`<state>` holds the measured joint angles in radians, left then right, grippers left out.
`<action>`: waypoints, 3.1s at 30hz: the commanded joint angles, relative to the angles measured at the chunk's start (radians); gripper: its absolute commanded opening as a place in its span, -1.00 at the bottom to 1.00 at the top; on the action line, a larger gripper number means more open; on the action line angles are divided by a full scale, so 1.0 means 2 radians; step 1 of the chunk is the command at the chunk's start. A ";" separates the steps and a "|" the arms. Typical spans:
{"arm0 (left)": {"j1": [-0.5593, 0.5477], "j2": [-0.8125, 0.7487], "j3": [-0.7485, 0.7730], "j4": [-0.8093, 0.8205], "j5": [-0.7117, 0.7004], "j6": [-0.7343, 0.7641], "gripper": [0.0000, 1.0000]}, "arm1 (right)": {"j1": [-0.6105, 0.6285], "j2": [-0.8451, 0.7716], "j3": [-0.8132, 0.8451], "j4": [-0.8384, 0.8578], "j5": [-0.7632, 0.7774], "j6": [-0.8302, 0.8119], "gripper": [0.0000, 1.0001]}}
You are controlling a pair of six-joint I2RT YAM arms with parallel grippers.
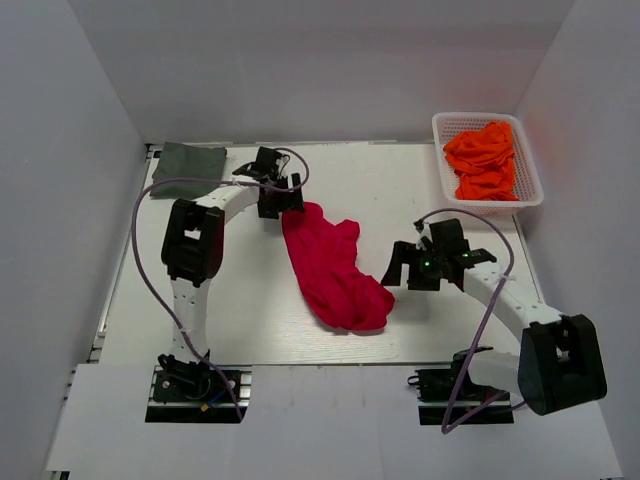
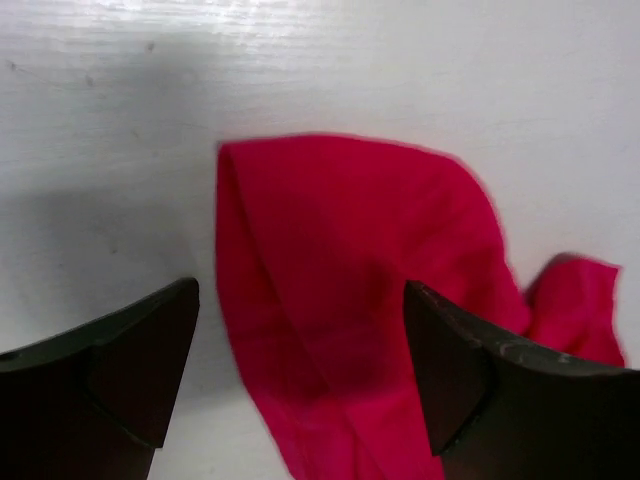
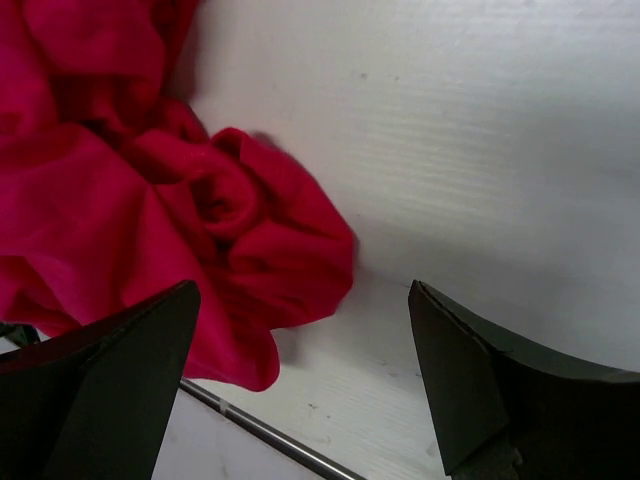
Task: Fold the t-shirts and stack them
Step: Flatten out the tshirt
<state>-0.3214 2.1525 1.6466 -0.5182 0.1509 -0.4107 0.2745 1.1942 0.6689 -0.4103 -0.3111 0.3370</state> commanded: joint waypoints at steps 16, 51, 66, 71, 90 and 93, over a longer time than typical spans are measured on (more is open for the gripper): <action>-0.021 -0.035 -0.072 0.084 0.023 -0.009 -1.00 | 0.118 0.112 -0.014 0.064 0.144 0.177 -0.12; -0.007 -0.459 -0.077 -0.010 -0.489 0.009 -1.00 | 0.101 -0.095 0.328 -0.079 0.670 0.133 -1.00; -0.012 -0.598 0.000 -0.054 -0.479 0.042 -1.00 | 0.102 -0.171 0.429 0.023 0.621 -0.032 -1.00; -0.012 -0.637 0.026 -0.069 -0.442 0.037 -1.00 | 0.101 -0.191 0.451 0.014 0.559 -0.031 -1.00; 0.014 -0.388 -0.091 -0.035 -0.427 -0.015 -1.00 | 0.091 0.030 0.381 0.039 0.494 0.027 -1.00; 0.038 -0.300 -0.091 0.007 -0.393 -0.009 -1.00 | 0.075 0.146 0.407 0.056 0.476 0.019 -1.00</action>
<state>-0.2916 1.5139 1.4670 -0.5579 -0.6701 -0.4210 0.4534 1.3716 1.4441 -0.3695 0.6659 0.3775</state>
